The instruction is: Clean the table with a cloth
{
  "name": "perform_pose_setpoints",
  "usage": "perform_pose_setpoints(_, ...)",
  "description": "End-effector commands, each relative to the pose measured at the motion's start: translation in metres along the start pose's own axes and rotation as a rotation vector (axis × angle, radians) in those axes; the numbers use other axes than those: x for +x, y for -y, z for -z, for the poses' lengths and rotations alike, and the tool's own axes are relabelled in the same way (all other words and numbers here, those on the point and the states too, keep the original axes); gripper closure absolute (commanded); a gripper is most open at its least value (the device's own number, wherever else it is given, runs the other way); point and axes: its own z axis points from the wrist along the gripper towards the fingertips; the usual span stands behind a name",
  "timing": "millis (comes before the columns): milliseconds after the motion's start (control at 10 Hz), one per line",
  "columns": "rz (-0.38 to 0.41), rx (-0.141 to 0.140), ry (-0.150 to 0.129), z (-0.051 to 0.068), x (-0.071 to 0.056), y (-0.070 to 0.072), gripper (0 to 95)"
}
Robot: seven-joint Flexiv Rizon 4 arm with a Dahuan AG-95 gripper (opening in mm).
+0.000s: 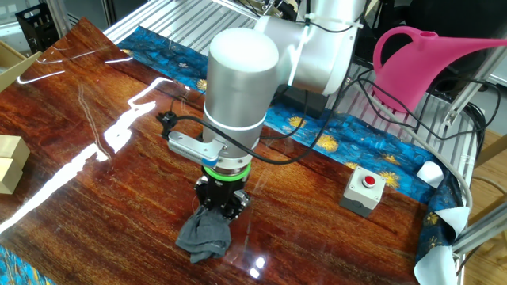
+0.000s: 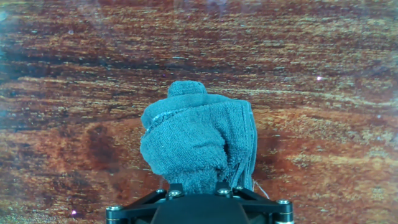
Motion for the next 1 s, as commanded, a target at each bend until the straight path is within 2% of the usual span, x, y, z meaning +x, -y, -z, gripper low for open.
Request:
perform_pose_setpoints(100, 0.013, -0.006, 0.007, -0.002, -0.003, 0.005, 95.0)
perform_pose_setpoints(300, 0.028, -0.023, 0.009, -0.002, -0.006, 0.012, 95.0)
perform_pose_setpoints(900, 0.065, -0.040, 0.022, -0.001, -0.014, 0.029, 95.0)
perform_pose_setpoints(1000, 0.074, -0.036, 0.022, 0.000, -0.015, 0.030, 95.0)
